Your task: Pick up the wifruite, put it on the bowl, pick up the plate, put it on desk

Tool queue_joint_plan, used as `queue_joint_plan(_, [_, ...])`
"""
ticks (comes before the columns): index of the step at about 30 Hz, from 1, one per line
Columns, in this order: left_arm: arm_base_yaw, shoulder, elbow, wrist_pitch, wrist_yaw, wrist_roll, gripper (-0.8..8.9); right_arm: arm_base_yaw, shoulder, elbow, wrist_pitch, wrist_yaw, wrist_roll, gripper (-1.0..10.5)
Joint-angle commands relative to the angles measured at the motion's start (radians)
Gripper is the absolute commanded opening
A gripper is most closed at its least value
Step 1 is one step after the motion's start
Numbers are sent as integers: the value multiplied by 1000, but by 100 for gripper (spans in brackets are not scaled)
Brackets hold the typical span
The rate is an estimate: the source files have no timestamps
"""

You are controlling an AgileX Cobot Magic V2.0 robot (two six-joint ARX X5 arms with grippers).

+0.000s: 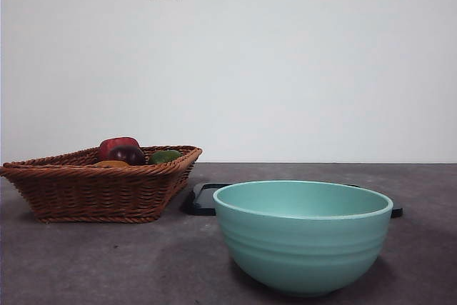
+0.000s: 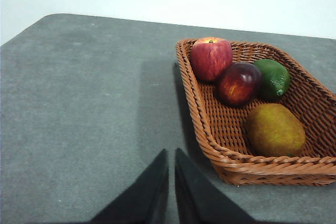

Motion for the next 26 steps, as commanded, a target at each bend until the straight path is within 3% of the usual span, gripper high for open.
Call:
queue_joint_plan(1, [1, -1, -21, -7, -1, 11, 19, -2, 0, -10, -64, 0, 30, 14])
queue_joint_plan(26, [1, -1, -21, -7, -1, 11, 19, -1, 0, -10, -68, 0, 27, 14])
